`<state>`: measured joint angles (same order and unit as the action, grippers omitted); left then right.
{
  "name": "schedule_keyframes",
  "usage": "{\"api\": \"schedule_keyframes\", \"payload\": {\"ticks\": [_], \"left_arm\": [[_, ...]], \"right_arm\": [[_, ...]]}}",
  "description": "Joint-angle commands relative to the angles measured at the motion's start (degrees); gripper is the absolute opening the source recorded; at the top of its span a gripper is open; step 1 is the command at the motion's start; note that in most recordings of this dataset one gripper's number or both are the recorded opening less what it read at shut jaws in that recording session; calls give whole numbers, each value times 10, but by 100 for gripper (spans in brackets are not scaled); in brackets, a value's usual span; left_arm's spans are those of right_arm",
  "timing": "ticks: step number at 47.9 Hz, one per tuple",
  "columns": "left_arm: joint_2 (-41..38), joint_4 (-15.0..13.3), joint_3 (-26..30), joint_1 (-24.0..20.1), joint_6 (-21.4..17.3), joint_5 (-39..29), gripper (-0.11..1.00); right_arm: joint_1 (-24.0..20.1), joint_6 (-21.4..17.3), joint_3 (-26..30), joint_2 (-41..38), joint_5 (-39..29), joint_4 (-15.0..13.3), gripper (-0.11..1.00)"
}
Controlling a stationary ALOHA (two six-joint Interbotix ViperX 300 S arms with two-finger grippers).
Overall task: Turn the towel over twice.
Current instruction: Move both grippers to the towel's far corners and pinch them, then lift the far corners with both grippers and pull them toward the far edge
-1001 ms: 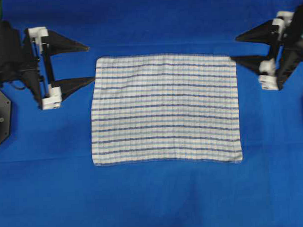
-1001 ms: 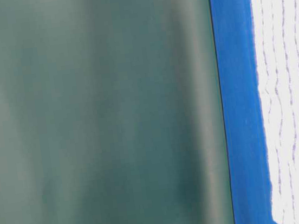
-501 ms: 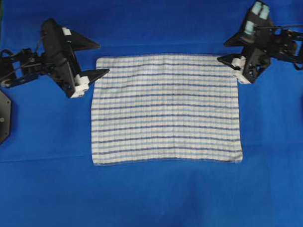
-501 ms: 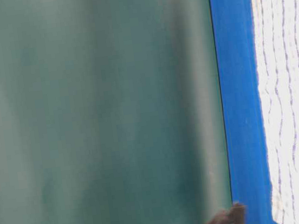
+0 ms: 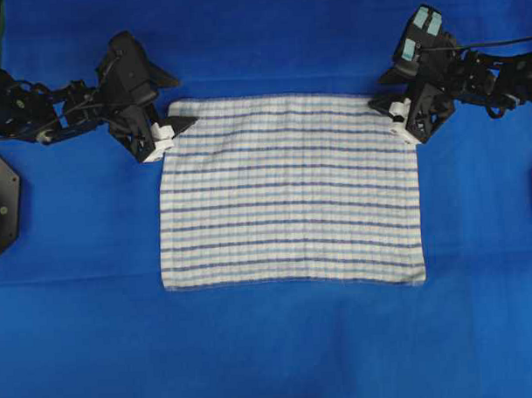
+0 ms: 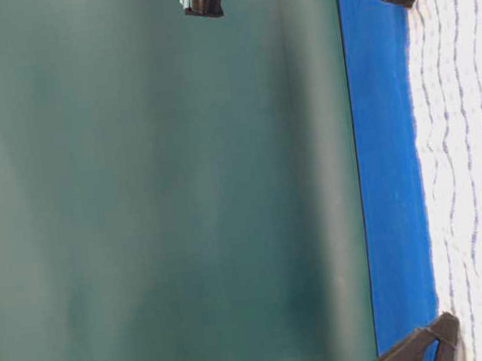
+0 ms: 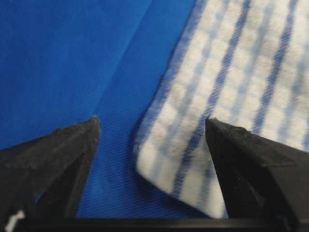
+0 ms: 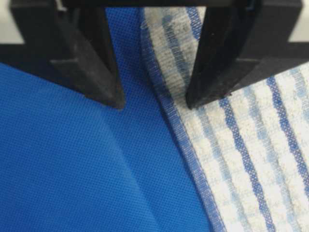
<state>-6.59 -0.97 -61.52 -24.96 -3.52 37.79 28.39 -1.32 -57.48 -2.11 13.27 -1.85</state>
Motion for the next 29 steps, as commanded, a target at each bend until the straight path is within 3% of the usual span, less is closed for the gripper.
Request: {"api": "schedule_keyframes", "payload": {"ticks": [1,5,10,12,14,29], "left_arm": [[1,-1,8,-6,-2,-17,72],[1,-1,9,-6,-3,-38,50],[1,-1,10,-5,-3,-58,19],[1,-1,9,-6,-3,-64,10],[2,-1,9,-5,-3,-68,3],[40,-1,12,-11,-4,-87,2]], "right_arm": [[3,1,6,1,1,-8,57],[3,1,6,2,-3,-14,46],[3,2,7,2,-6,-18,20],[3,2,7,2,-7,-18,8],[3,2,8,2,-7,-19,2],[10,1,8,22,-7,-19,2]]}}
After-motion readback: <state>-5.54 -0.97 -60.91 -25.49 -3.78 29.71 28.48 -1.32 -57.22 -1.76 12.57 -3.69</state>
